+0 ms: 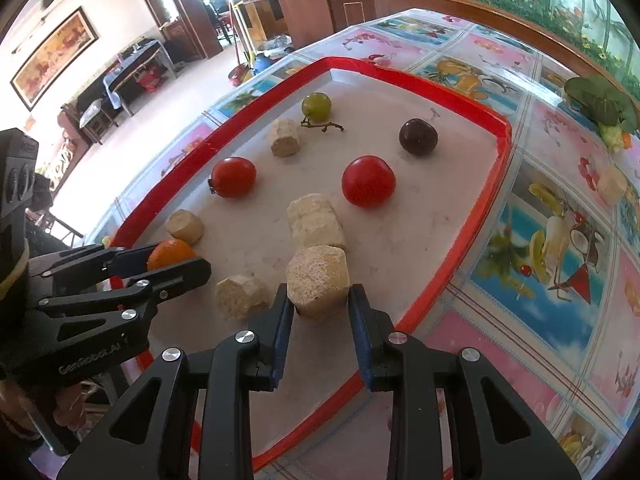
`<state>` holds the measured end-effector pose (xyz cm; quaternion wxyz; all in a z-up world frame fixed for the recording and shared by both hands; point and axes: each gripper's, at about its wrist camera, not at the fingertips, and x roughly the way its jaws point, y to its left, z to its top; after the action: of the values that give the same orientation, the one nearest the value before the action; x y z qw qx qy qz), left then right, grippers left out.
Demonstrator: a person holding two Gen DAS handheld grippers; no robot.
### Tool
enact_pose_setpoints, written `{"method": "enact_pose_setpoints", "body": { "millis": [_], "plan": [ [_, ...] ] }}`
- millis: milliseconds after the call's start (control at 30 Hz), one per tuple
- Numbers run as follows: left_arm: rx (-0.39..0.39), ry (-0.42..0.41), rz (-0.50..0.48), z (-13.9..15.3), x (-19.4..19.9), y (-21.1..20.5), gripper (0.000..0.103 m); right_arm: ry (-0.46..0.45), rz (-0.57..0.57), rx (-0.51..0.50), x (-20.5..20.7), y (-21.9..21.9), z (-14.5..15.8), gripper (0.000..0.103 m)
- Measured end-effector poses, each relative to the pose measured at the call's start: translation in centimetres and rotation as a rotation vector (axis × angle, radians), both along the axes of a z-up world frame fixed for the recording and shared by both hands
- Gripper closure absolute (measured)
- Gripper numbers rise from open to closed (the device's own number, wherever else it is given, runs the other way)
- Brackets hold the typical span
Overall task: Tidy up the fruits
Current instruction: 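Carry the orange and beige cylinder over the tray, then open both grippers to release the orange and cylinder into the tray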
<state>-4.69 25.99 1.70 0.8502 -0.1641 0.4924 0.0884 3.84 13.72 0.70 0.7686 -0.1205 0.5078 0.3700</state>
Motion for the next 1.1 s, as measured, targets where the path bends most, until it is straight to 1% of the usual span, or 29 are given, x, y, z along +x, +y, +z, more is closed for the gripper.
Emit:
{"method": "enact_pose_setpoints", "body": {
  "millis": [200, 300, 433, 467, 567, 733, 833, 900, 1100],
  "plan": [
    [0.012, -0.003, 0.007, 0.0, 0.2, -0.2, 0.064, -0.021, -0.019, -0.015, 0.6, 0.0, -0.1, 0.076],
    [0.02, -0.001, 0.004, 0.0, 0.1, -0.3, 0.064, -0.028, -0.023, -0.012, 0.4, -0.2, -0.1, 0.076],
    [0.012, 0.002, 0.008, 0.0, 0.1, -0.2, 0.064, -0.042, -0.021, -0.019, 0.0, -0.1, 0.0, 0.075],
    [0.011, 0.003, 0.007, 0.0, 0.1, -0.2, 0.063, -0.04, -0.022, -0.016, -0.1, -0.2, 0.0, 0.075],
    [0.015, 0.009, 0.012, 0.1, -0.1, -0.3, 0.048, -0.031, -0.031, -0.007, -0.1, -0.4, 0.2, 0.074],
    [0.03, 0.001, 0.01, 0.4, -0.6, -0.4, 0.046, -0.03, -0.034, -0.004, -0.6, -0.6, 0.5, 0.072],
    [0.044, 0.005, 0.008, 0.6, -0.9, -0.7, 0.04, -0.031, -0.033, -0.001, -1.2, -0.8, 0.9, 0.07],
    [0.059, 0.005, 0.01, 0.8, -1.1, -0.8, 0.037, -0.03, -0.036, 0.006, -1.6, -1.2, 1.2, 0.067],
    [0.079, 0.0, -0.005, 1.4, -1.4, -1.9, 0.033, -0.019, -0.04, 0.044, -2.6, -2.5, 2.1, 0.067]
  ]
}}
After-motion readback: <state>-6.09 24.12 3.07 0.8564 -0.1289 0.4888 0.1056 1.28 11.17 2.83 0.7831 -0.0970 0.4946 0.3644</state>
